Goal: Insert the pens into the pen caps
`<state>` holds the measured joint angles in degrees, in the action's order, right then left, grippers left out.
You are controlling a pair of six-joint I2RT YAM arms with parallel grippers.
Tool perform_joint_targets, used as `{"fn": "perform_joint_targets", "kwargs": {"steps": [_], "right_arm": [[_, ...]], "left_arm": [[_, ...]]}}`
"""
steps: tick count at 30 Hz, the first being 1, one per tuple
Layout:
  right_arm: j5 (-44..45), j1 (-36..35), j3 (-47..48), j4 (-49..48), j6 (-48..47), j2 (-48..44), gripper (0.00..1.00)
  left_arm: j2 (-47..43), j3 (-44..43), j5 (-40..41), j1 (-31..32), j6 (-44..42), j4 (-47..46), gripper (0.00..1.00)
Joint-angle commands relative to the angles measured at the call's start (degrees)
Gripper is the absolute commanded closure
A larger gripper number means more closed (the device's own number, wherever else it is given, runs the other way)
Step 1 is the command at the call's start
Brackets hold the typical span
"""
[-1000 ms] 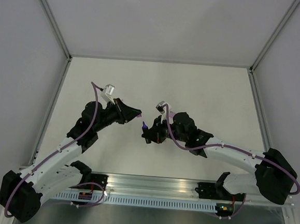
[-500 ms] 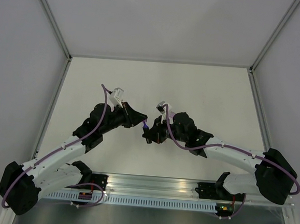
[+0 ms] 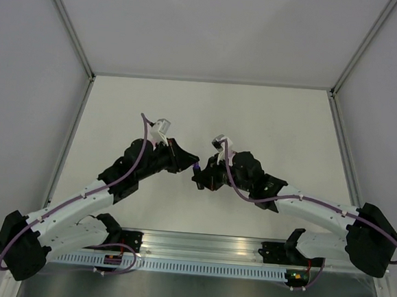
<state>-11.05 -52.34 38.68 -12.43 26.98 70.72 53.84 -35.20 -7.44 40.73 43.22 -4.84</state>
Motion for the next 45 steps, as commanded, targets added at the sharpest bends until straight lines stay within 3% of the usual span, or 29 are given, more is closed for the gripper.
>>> {"fn": "perform_joint_targets", "kwargs": {"steps": [1,7,12,16,19,28,32,37,45], "right_arm": [[6.12,0.66,-0.35,-2.43,0.0,-2.78,1.0],[5.86,0.57,-0.18,-1.99,-0.7,-2.87,1.0],[6.56,0.57,-0.62,-2.08,-0.97,-4.71,1.0],[6.65,0.48,-0.53,-1.64,-1.49,-5.15,1.0],[6.13,0.48,-0.53,-1.46,-1.76,-4.98,1.0],[1.3,0.48,-0.36,-1.99,-2.37,-6.12,1.0],[-5.01,0.39,-0.97,-3.92,-2.02,-8.48,1.0],[-11.7,0.48,-2.72,-7.61,-1.58,-11.65,1.0],[-16.28,0.48,-4.22,-12.09,-0.79,-14.12,1.0]], "left_arm": [[0.12,-0.4,-0.38,1.19,-3.05,4.32,0.98],[-0.49,2.24,-8.72,1.28,-2.88,-2.01,0.96],[-2.86,3.55,-8.29,1.37,-2.53,-1.05,0.89],[-3.83,4.09,-9.51,1.28,-2.18,-0.69,0.61],[-3.92,4.18,-12.06,1.37,-1.21,-1.92,0.48],[-7.61,1.1,-10.58,1.28,-3.84,2.46,0.22],[-9.28,-1.8,-4.97,1.19,-6.04,7.82,0.19],[-10.16,-3.82,-5.3,1.28,-7.19,7.13,0.2],[-10.78,-1.81,-16.72,1.19,-6.84,-4.63,0.32]]}}
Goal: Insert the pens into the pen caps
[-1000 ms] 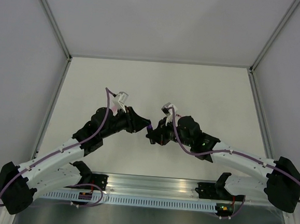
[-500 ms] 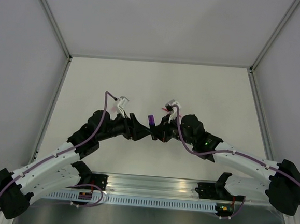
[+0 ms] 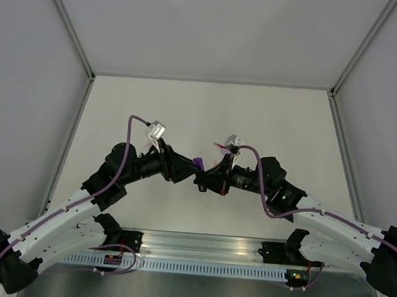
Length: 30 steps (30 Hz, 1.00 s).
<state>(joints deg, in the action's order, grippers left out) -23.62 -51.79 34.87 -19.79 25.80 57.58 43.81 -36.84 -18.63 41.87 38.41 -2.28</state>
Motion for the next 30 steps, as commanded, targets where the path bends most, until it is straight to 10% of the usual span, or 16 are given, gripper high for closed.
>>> {"fn": "perform_joint_targets", "kwargs": {"steps": [1,17,30], "right_arm": [[-4.24,-0.15,-0.33,-4.99,0.48,-0.72,1.0],[-4.42,-0.07,-0.33,-5.35,0.92,0.16,1.0],[-7.76,-0.07,0.37,-5.61,1.88,1.22,1.0]], "left_arm": [[-1.01,0.36,-7.45,0.06,-2.03,-8.43,0.35],[-1.71,3.71,-14.77,0.06,-2.81,-14.33,0.47],[-3.3,-2.53,-6.6,0.06,-8.17,-3.96,0.23]]}}
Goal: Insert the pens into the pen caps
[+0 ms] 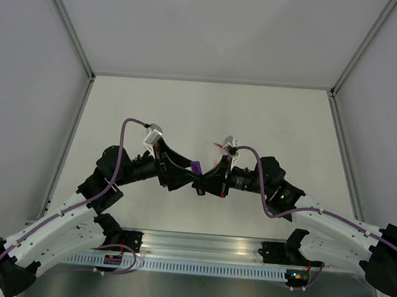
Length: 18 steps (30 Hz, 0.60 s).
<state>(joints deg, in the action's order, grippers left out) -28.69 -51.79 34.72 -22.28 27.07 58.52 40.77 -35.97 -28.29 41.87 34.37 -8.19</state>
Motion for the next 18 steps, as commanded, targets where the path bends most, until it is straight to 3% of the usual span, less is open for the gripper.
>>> {"fn": "perform_joint_targets", "kwargs": {"steps": [1,8,18], "right_arm": [[-3.04,-0.15,0.52,-3.47,0.7,0.45,1.0],[-5.68,-0.15,0.61,-4.61,1.58,1.16,1.0],[-7.79,-0.33,0.7,-5.66,2.02,1.6,1.0]], "left_arm": [[-0.08,-3.84,3.59,0.06,-5.18,1.95,0.23],[1.14,-5.25,3.25,0.06,-6.16,-1.39,0.24],[5.37,-6.4,-1.85,0.06,-5.98,-4.82,0.42]]}}
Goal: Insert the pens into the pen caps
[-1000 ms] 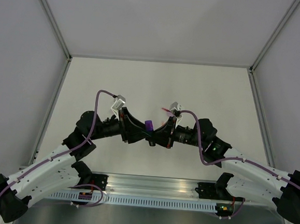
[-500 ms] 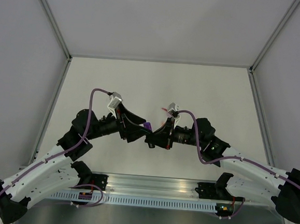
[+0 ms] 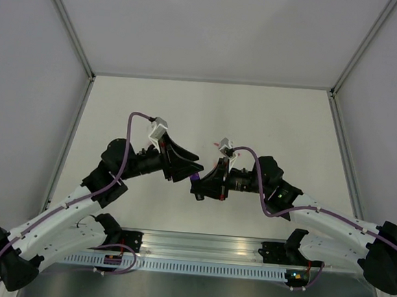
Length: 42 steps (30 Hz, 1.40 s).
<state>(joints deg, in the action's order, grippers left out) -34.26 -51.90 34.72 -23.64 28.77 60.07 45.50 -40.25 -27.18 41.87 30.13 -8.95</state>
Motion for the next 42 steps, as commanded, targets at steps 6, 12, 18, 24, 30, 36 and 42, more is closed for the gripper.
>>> {"fn": "perform_joint_targets", "kwargs": {"steps": [6,12,18,24,30,36,42], "right_arm": [[-1.51,-0.31,0.0,-5.27,0.4,-0.48,1.0],[-0.37,-0.31,-0.62,-5.8,0.23,-1.45,1.0],[-0.63,-0.31,-0.62,-5.89,0.4,-1.36,1.0],[-0.72,-0.31,-0.71,-6.16,0.32,-1.63,1.0],[3.4,-0.31,-0.53,-5.54,-0.73,-3.73,1.0],[12.81,0.57,5.53,0.96,-2.68,-5.84,1.0],[6.94,3.64,9.48,-6.59,3.91,-4.09,1.0]], "left_arm": [[0.3,-0.27,-4.99,0.06,0.19,-7.91,0.51],[-0.23,3.33,-7.71,0.14,4.23,-13.81,0.6],[0.91,4.39,-7.89,0.14,5.38,-15.13,0.63],[2.05,4.91,-9.46,0.14,7.3,-17.06,0.76],[4.6,8.25,-13.33,0.14,12.57,-23.38,0.98],[4.17,11.76,-15.45,0.06,14.96,-28.48,0.98],[0.82,15.54,-17.38,0.14,14.68,-33.22,0.98]]}}
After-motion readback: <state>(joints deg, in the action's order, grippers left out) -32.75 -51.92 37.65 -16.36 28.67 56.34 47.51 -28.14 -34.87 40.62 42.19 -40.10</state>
